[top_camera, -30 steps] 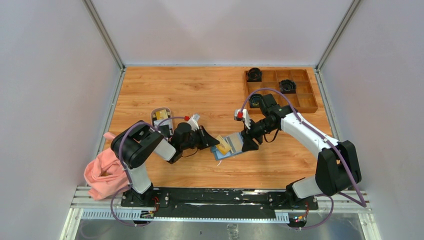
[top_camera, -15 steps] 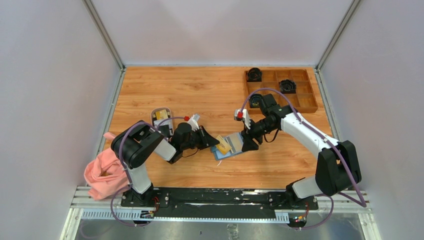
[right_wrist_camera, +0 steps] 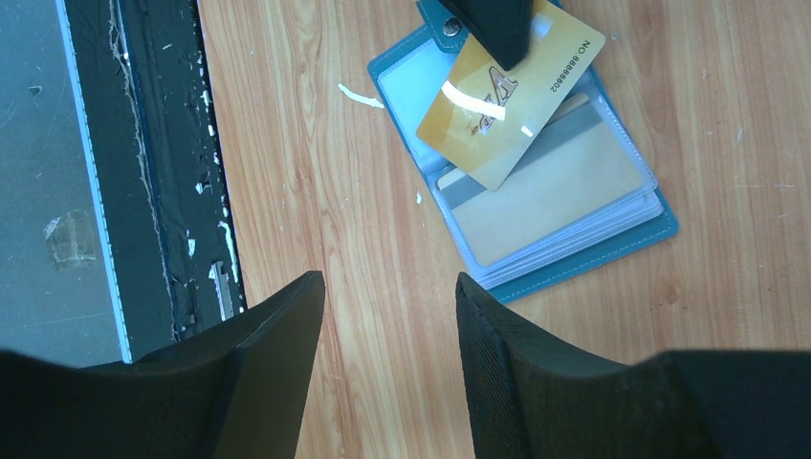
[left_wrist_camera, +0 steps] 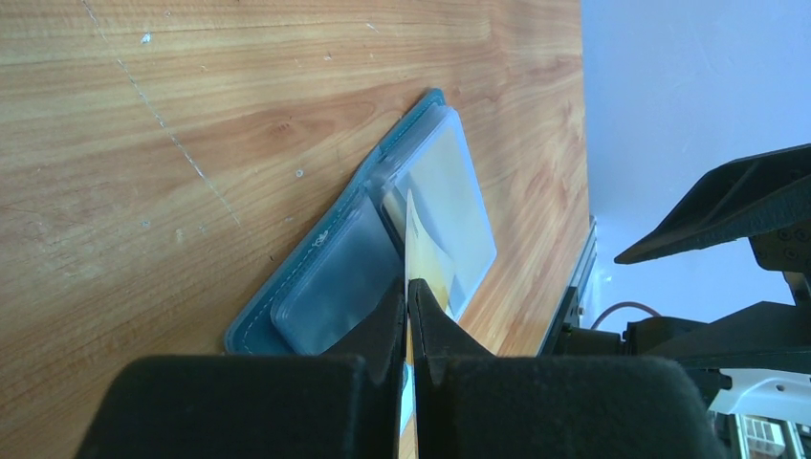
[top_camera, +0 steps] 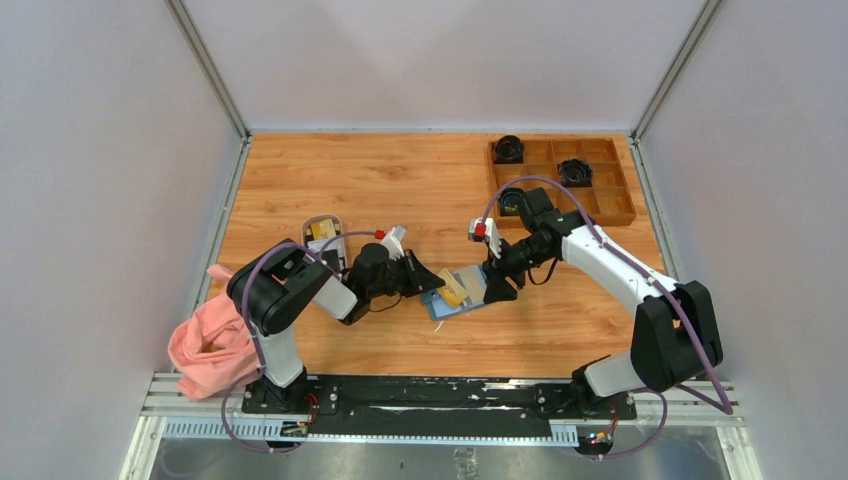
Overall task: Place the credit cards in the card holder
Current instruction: Insert the credit card into the card holder.
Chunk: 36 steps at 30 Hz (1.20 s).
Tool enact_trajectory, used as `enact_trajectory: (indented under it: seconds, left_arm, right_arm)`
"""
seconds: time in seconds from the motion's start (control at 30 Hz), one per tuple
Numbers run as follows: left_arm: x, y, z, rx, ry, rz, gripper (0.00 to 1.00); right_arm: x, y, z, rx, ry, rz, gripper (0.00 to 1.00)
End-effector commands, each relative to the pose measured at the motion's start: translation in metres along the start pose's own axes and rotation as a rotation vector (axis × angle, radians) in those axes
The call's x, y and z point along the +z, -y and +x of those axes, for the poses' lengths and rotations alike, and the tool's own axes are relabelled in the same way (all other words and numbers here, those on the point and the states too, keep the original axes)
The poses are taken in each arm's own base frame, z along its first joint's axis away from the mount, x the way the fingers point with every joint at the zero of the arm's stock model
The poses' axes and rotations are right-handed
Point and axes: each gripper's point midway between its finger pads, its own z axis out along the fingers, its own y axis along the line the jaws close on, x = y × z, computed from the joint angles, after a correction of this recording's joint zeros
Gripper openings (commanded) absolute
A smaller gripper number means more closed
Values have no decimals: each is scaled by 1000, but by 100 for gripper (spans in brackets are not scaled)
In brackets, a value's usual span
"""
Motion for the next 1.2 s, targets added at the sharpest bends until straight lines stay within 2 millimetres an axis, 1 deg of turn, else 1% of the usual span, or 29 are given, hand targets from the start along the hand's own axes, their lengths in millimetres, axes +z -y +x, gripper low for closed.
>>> enact_trajectory:
  seconds: [0.0, 0.1, 0.4, 0.67, 0.9, 1.17]
  left_arm:
    - [3, -9, 8, 5, -28, -28, 0]
    - [5, -6, 13, -4, -63, -9, 0]
    - [3, -15, 27, -40, -116, -21, 0]
    - [11, -21, 32, -99, -150, -42, 0]
    - [15, -26, 33, -123, -161, -73, 0]
    - [12, -35, 40, -194, -185, -127, 1]
  right_arm:
    - [-1, 0, 3, 20, -7, -1, 57]
    - [-1, 1, 3, 19, -7, 0, 57]
    - [-1, 1, 3, 20, -8, -3, 57]
    - [0, 0, 4, 23, -8, -7, 57]
    - [0, 0, 4, 23, -5, -8, 57]
    - [0, -1, 3, 21, -3, -9, 57]
